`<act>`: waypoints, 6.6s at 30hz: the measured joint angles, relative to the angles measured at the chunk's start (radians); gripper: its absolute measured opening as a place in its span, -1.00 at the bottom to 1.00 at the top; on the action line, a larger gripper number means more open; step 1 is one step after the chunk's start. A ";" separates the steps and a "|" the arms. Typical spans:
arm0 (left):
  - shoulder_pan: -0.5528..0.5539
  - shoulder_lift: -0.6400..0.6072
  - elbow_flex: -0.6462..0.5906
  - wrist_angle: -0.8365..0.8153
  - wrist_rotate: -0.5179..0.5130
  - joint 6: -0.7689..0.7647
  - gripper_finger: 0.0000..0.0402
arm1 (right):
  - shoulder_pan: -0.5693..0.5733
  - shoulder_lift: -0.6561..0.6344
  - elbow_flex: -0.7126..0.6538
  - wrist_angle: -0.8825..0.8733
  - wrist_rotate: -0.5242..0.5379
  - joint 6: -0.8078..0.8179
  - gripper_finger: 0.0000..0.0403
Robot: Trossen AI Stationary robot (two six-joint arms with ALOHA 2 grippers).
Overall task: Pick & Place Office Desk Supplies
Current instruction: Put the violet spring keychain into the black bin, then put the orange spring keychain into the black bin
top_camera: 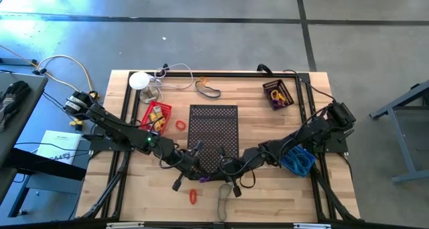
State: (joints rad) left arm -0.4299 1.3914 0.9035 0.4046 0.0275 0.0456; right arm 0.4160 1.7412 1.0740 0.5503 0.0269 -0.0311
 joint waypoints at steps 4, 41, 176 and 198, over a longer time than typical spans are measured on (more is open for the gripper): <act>-0.007 0.008 0.000 0.002 -0.061 -0.022 -0.96 | 0.000 0.000 0.000 -0.004 0.001 0.000 -0.98; -0.169 0.078 0.000 0.026 -0.121 -0.156 -0.34 | 0.249 -0.336 0.000 -1.021 1.131 0.398 -0.98; 0.602 0.042 -0.377 -0.614 -0.156 0.038 -0.86 | -0.200 -0.539 -0.308 -0.517 -0.156 -0.017 0.09; 0.423 -0.298 0.076 -1.216 -0.256 -0.006 -0.96 | -0.085 -0.539 -0.308 -0.354 0.085 -0.015 0.09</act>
State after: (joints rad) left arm -0.0065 1.0931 0.9794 -0.8112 -0.2284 0.0399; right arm 0.3306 1.2026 0.7658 0.1959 0.1122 -0.0459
